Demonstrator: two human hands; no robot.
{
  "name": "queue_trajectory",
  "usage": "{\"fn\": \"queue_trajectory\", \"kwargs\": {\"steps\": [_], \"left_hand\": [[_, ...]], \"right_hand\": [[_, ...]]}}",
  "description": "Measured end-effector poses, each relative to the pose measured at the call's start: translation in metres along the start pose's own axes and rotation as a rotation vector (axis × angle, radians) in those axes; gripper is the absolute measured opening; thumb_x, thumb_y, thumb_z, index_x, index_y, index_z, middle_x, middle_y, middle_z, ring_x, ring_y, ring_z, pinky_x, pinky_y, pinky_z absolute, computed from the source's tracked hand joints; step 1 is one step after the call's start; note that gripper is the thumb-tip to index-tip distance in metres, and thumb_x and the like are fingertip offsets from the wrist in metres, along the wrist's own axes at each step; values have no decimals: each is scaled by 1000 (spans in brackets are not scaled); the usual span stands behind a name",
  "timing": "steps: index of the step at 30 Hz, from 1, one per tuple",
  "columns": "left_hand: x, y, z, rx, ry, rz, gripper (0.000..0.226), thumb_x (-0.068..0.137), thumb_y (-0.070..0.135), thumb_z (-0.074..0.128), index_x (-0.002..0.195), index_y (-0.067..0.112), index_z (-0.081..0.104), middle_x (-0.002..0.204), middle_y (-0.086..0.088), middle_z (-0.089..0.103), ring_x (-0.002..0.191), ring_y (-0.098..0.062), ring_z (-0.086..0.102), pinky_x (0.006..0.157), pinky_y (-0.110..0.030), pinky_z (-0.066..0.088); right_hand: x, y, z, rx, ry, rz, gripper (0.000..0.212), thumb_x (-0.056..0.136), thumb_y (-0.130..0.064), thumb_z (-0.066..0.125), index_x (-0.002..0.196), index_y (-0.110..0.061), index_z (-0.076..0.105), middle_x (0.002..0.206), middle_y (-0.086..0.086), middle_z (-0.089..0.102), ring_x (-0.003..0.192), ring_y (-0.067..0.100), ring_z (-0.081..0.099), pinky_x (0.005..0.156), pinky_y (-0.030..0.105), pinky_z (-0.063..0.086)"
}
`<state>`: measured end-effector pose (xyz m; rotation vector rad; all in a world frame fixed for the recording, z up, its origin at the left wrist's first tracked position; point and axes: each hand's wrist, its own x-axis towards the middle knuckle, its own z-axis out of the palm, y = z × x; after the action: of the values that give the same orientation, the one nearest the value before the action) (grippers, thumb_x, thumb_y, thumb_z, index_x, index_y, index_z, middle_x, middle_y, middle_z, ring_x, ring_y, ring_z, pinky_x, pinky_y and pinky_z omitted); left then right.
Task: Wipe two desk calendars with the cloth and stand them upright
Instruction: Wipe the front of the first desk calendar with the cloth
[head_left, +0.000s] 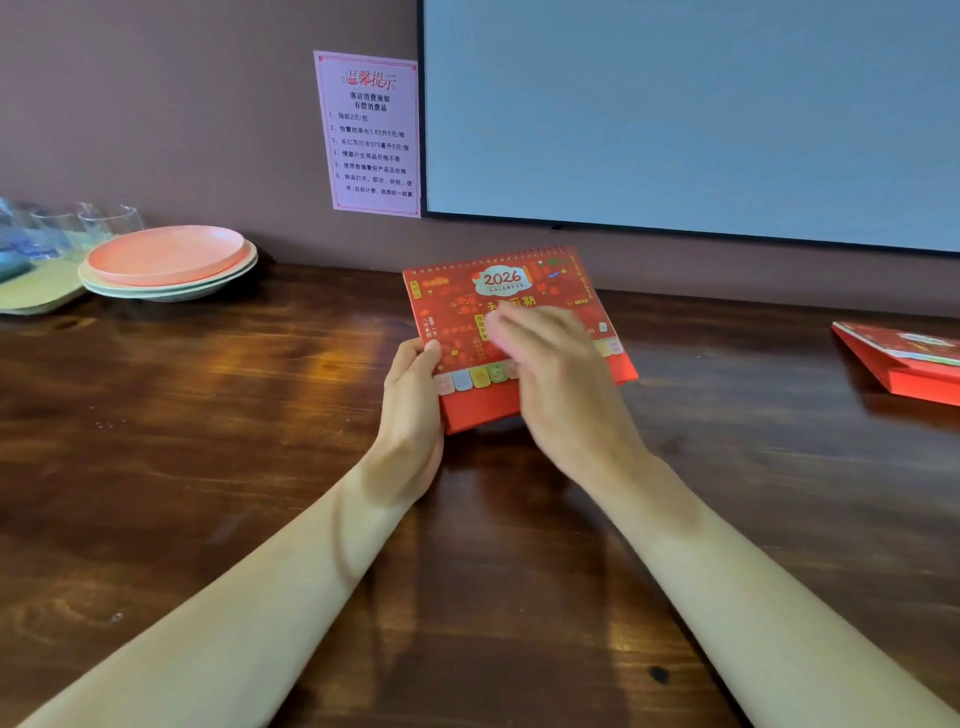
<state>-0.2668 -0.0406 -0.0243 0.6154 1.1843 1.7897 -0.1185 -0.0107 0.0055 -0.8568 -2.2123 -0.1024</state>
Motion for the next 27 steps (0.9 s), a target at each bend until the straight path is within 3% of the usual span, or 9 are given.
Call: {"fn": "queue_trajectory", "kwargs": {"steps": [4, 7, 10, 12, 14, 17, 21, 24, 27], "left_hand": [[-3, 0, -4, -3, -27, 40, 29, 111, 14, 43, 126, 3, 66, 115, -15, 78, 107, -26, 77, 87, -34, 63], [-2, 0, -4, -72, 0, 25, 32, 113, 15, 39, 128, -3, 60, 117, -21, 77, 108, -32, 76, 100, -46, 61], [1, 2, -2, -56, 50, 13, 27, 115, 24, 40, 123, 7, 60, 116, -16, 76, 102, -28, 77, 100, -53, 60], [2, 0, -1, -8, 58, 4, 24, 115, 32, 41, 120, 17, 59, 116, -10, 76, 102, -23, 78, 96, -51, 63], [2, 0, 0, 36, 60, -3, 24, 115, 37, 40, 117, 22, 59, 116, -7, 76, 102, -22, 79, 94, -49, 64], [-1, -1, 2, 54, 35, 6, 26, 115, 35, 40, 118, 18, 60, 117, -11, 76, 104, -26, 78, 96, -52, 63], [-2, 0, 0, 53, 40, 64, 26, 115, 26, 41, 118, 13, 64, 119, -15, 75, 111, -31, 75, 99, -51, 61], [1, 0, -3, 64, 71, 99, 25, 116, 28, 40, 111, 17, 62, 113, -10, 76, 102, -24, 78, 91, -45, 65], [5, 1, -8, 83, 128, 91, 23, 116, 36, 40, 110, 25, 59, 109, -1, 75, 92, -14, 79, 75, -32, 65]], "right_hand": [[-4, -26, 20, 59, -204, -115, 50, 99, 5, 52, 148, -3, 55, 154, 10, 54, 147, 24, 41, 121, 43, 36], [-5, -17, 20, 53, -200, -145, 45, 100, 1, 54, 144, -6, 60, 149, 5, 60, 144, 22, 46, 119, 40, 40], [-7, 4, 13, -11, -103, -14, 41, 91, 7, 64, 130, -5, 71, 134, 6, 70, 130, 26, 57, 110, 43, 48], [-6, 14, 5, -71, -69, 146, 42, 79, 9, 77, 119, -4, 75, 126, 7, 73, 122, 29, 60, 104, 42, 51], [-3, 18, 0, -99, -19, 210, 34, 80, 6, 79, 112, -5, 76, 122, 7, 74, 119, 30, 61, 101, 40, 50], [4, 7, 4, -51, 32, 84, 35, 92, 9, 63, 124, -5, 73, 130, 7, 71, 125, 28, 57, 105, 39, 49], [-5, -4, 24, 6, -141, -126, 43, 99, 1, 59, 141, -7, 63, 146, 4, 61, 140, 23, 48, 114, 45, 44], [-10, 7, 23, 10, -84, -100, 39, 99, -2, 60, 138, -7, 65, 143, 4, 64, 138, 23, 51, 113, 41, 47], [-18, 27, 9, -3, -31, 64, 43, 86, 2, 75, 128, -2, 71, 134, 9, 69, 128, 28, 57, 108, 42, 51]]}}
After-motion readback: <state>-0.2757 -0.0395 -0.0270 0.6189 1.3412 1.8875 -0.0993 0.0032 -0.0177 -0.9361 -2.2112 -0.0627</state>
